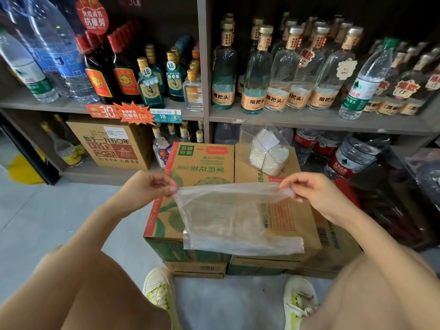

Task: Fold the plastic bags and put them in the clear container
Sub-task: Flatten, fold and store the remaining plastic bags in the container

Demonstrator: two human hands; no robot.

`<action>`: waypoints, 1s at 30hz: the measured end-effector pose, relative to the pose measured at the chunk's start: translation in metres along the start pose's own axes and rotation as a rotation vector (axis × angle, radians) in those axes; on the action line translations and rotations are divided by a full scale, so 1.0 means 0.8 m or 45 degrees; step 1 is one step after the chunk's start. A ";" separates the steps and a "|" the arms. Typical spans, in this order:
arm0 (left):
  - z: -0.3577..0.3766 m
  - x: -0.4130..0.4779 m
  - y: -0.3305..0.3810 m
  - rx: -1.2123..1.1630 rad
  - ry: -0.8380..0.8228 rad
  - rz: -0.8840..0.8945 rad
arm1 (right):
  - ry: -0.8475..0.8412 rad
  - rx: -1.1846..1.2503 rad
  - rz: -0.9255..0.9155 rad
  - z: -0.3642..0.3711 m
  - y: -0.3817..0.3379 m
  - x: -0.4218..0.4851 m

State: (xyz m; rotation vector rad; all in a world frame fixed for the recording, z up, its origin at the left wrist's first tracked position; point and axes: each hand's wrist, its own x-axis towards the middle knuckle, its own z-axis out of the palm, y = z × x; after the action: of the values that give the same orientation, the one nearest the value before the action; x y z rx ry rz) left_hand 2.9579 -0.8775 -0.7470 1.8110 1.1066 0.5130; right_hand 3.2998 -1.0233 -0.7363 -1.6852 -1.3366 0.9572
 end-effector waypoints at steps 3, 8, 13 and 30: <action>0.013 0.002 0.002 -0.141 0.093 0.041 | -0.086 0.042 0.059 0.004 -0.002 0.000; 0.046 0.015 -0.003 -0.616 0.393 -0.030 | -0.158 -0.083 0.063 0.025 -0.017 0.008; 0.068 0.033 -0.005 -0.721 0.572 -0.075 | -0.080 -0.078 0.166 0.032 -0.018 0.029; 0.100 0.100 -0.043 0.006 0.730 -0.324 | 0.577 -0.992 -0.074 0.075 0.033 0.080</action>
State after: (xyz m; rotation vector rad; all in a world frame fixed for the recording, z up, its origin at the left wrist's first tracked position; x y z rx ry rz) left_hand 3.0401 -0.8424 -0.8244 1.5291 1.6960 0.9053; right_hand 3.2670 -0.9581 -0.7912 -2.2291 -1.5137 -0.0416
